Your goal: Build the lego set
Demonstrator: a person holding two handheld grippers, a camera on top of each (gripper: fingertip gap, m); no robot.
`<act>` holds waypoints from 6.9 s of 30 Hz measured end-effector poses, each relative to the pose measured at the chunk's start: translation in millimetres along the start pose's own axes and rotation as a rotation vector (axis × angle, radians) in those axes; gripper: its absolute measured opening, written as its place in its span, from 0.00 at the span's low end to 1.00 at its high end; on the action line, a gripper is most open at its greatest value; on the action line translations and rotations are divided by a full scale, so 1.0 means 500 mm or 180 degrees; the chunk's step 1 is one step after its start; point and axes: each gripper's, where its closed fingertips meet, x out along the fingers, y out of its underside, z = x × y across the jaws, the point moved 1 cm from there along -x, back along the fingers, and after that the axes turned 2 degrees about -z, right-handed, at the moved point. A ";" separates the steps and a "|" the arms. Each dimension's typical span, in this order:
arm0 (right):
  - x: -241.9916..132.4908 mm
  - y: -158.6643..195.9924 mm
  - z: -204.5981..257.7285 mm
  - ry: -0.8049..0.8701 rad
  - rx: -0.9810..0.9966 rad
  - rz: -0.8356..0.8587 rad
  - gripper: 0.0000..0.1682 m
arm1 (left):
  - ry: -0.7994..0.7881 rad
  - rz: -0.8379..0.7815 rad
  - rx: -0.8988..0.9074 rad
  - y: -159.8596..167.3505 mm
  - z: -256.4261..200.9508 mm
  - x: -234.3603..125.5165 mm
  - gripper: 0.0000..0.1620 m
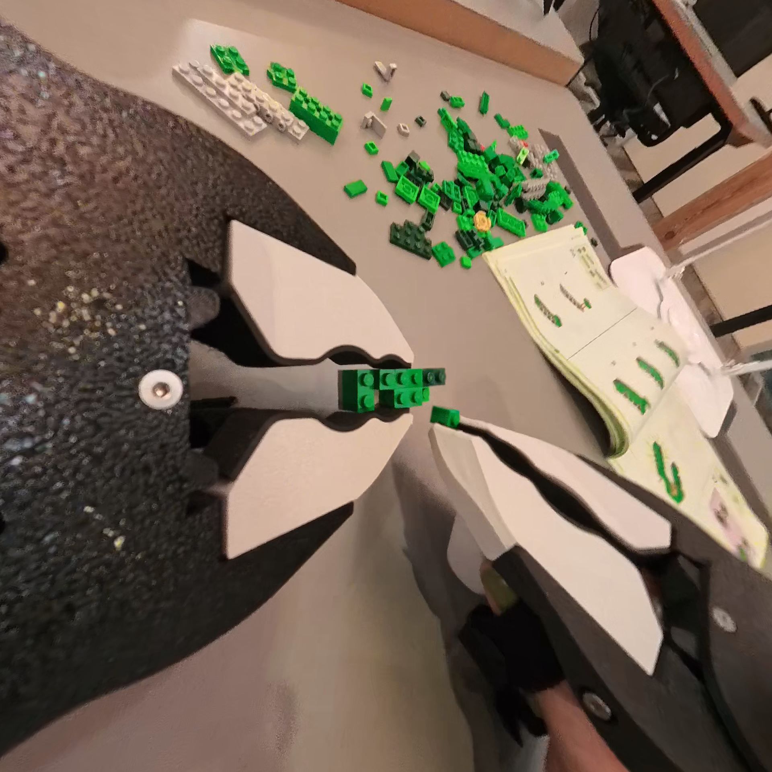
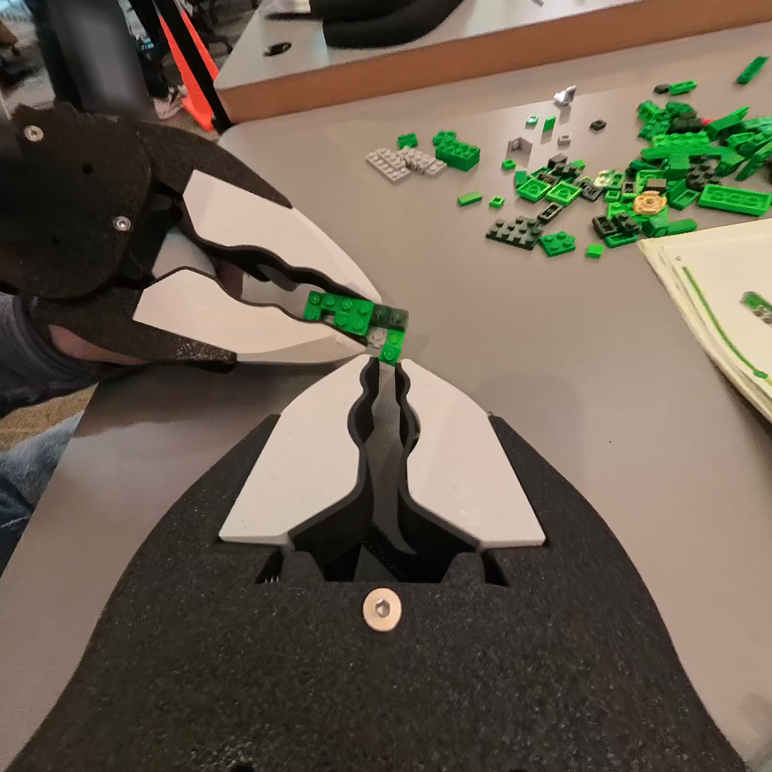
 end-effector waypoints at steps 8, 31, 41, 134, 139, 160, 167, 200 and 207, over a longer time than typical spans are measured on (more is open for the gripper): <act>-0.045 -0.048 -0.041 0.0406 -0.0193 -0.0595 0.04 | -0.0351 -0.0560 -0.0108 -0.052 0.034 0.009 0.10; -0.032 -0.058 -0.020 0.0365 -0.0519 -0.0320 0.04 | -0.0188 -0.0761 0.0189 -0.068 0.006 0.005 0.10; -0.040 -0.060 -0.012 0.0444 -0.0872 -0.0246 0.04 | -0.0135 -0.0853 0.0334 -0.073 -0.002 -0.002 0.10; -0.054 -0.062 0.000 0.0570 -0.0659 0.0777 0.06 | 0.0601 -0.0668 -0.1151 -0.072 -0.022 -0.006 0.10; -0.053 -0.061 0.001 0.0558 -0.0667 0.0784 0.06 | 0.0613 -0.0654 -0.1165 -0.069 -0.023 -0.005 0.10; -0.053 -0.062 0.002 0.0565 -0.0723 0.0718 0.08 | 0.0641 -0.0667 -0.1213 -0.070 -0.022 -0.004 0.10; -0.053 -0.061 -0.001 0.0585 -0.0733 0.0709 0.07 | 0.0667 -0.0673 -0.1212 -0.071 -0.025 -0.005 0.10; -0.082 -0.101 0.028 0.2119 -0.4876 -0.0450 0.21 | 0.1382 -0.1011 -0.2079 -0.135 -0.019 -0.056 0.10; -0.082 -0.103 0.025 0.1966 -0.4797 -0.0368 0.13 | 0.1398 -0.0895 -0.1915 -0.135 -0.029 -0.053 0.10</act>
